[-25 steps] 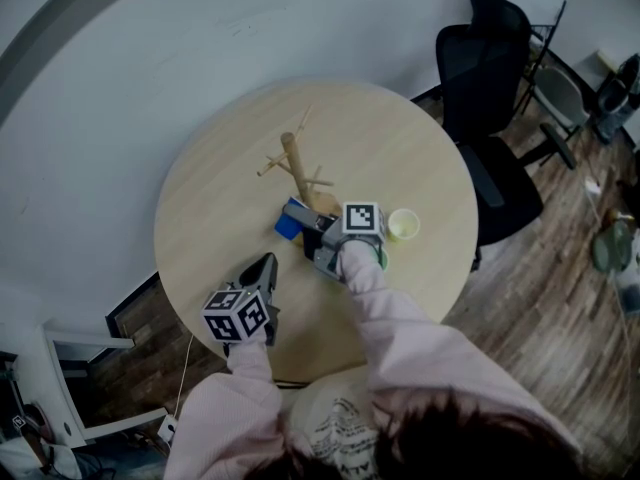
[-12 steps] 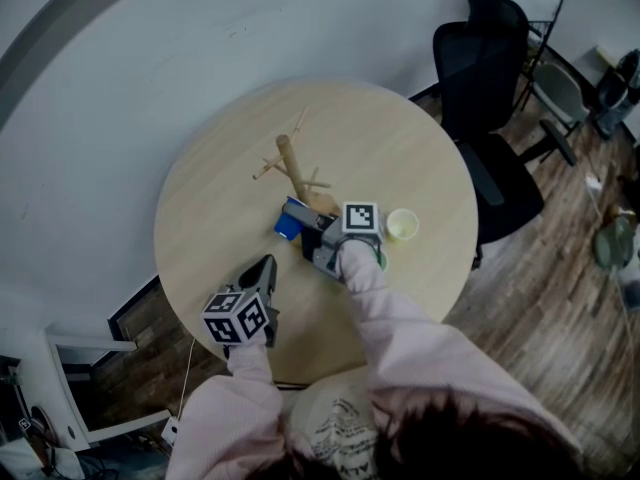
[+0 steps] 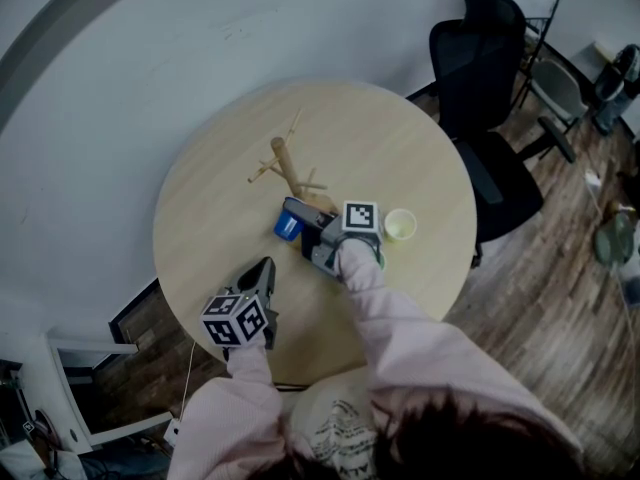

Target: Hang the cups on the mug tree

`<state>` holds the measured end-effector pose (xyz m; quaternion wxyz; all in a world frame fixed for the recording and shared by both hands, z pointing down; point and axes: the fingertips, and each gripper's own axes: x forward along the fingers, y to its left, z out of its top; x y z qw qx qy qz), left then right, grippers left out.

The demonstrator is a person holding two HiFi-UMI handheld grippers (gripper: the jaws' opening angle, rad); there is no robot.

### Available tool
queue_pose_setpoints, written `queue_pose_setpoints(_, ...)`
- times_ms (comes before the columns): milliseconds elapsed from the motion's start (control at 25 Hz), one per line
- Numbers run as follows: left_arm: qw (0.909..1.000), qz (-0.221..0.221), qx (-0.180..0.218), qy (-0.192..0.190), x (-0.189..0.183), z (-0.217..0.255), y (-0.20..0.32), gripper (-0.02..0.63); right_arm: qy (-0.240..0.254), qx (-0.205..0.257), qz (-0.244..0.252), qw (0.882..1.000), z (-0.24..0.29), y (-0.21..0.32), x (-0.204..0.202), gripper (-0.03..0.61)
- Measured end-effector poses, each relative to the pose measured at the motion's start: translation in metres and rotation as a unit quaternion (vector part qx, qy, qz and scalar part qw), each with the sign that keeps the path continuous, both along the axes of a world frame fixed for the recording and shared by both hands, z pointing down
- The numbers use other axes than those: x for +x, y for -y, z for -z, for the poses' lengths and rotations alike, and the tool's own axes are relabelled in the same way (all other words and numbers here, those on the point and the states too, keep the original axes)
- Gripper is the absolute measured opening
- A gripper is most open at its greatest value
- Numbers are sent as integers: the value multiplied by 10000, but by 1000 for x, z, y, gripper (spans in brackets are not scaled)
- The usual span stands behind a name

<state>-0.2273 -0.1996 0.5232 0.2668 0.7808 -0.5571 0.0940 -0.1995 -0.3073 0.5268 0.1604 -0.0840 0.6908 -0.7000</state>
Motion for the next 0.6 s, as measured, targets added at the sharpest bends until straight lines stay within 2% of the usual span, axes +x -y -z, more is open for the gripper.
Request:
queue_pose_setpoints(120,10000,-6,-4,0,1,0,0,0,-62,13,-21,10000,-2,1,1,347)
queue_pose_setpoints(600,10000,3,-7,20,3,0,-2,0,-133,-42,51,9999,-5,-5,-3,428)
